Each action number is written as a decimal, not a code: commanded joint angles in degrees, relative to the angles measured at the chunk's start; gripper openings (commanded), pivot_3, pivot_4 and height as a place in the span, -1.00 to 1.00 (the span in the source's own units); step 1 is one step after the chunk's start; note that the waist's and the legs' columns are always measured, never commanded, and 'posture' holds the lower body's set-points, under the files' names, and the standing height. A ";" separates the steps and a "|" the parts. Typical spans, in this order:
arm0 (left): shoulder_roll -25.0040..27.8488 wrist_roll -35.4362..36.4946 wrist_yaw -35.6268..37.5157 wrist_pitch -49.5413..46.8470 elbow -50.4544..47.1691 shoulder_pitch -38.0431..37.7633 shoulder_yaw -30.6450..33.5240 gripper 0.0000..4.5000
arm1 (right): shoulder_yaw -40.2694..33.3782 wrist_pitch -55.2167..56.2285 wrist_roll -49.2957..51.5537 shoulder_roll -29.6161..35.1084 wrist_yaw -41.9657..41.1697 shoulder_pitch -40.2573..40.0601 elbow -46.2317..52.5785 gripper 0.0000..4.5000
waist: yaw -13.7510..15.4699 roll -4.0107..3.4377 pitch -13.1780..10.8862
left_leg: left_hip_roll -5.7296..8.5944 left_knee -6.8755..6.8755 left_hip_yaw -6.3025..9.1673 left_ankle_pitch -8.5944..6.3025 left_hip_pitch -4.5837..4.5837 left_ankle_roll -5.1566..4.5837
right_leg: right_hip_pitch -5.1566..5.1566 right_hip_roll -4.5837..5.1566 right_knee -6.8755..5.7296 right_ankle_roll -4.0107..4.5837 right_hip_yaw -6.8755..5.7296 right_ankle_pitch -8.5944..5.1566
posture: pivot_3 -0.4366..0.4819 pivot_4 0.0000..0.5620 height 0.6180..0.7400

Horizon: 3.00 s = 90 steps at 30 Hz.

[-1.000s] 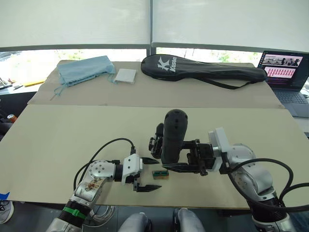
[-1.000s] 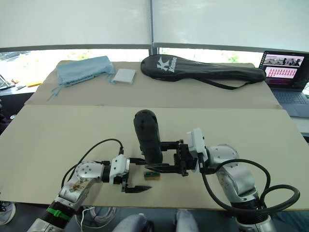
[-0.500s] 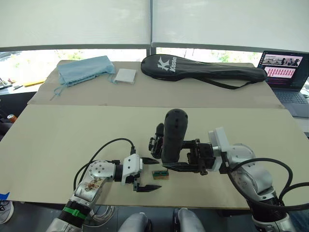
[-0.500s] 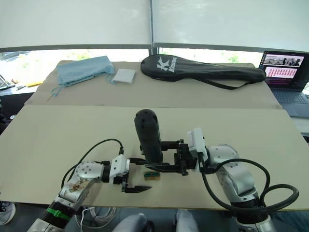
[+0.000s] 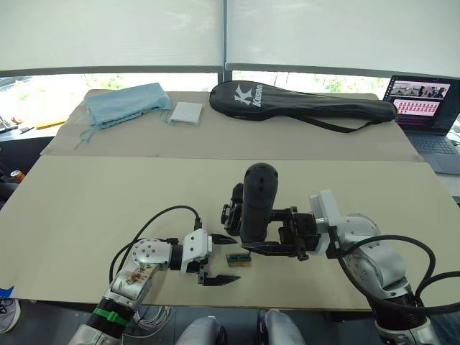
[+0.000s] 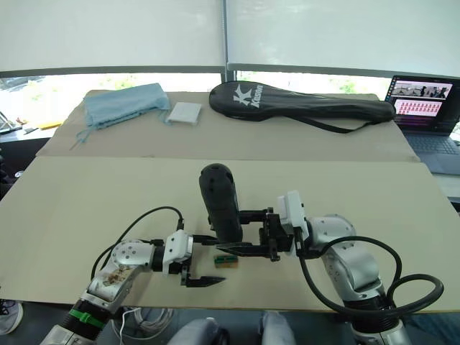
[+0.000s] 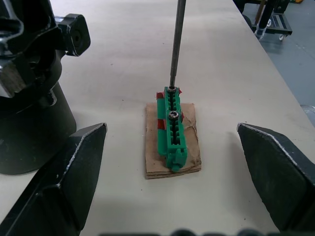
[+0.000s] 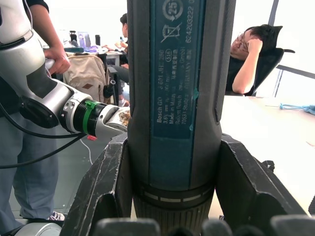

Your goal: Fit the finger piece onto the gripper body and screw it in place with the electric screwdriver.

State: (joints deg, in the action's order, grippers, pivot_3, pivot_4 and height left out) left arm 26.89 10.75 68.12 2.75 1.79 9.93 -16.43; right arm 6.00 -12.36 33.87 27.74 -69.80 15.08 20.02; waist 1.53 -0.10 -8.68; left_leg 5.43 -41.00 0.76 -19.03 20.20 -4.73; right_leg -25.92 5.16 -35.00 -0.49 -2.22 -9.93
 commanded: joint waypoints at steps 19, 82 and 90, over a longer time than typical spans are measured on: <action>-0.56 -1.90 0.11 0.72 3.30 -2.23 -3.39 1.00 | -0.04 2.74 -0.13 -0.80 -0.19 0.58 1.20 -0.15 | -0.02 -0.02 0.02 | 0.00 0.00 0.00 0.00 -0.01 0.00 | 0.00 0.00 0.00 0.00 0.00 0.00 | -0.05 -0.47 1.00; 13.01 30.31 1.97 -23.06 -9.26 8.02 22.84 1.00 | -13.40 -13.12 19.57 8.45 8.16 21.20 1.26 -0.15 | -0.91 0.12 -0.08 | -0.03 0.05 -0.04 0.01 0.09 0.02 | -0.17 -0.08 0.00 0.04 -0.01 0.00 | -0.05 -0.47 1.00; 11.98 25.46 4.83 -18.55 -2.81 9.86 21.18 1.00 | -10.23 -11.52 15.62 2.20 6.59 25.84 -5.76 -0.15 | -1.24 0.11 -0.08 | -0.03 0.08 -0.06 0.02 0.10 0.03 | -0.24 -0.10 -0.02 0.05 -0.09 0.01 | -0.05 -0.47 1.00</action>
State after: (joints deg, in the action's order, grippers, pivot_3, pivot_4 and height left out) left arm 39.05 37.01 72.19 -17.33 -1.19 18.88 4.72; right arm -3.58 -25.76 49.15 30.74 -62.99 38.67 13.84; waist 0.29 0.02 -8.76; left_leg 5.40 -40.92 0.70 -19.01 20.31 -4.70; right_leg -26.16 5.06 -35.02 -0.44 -2.30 -9.91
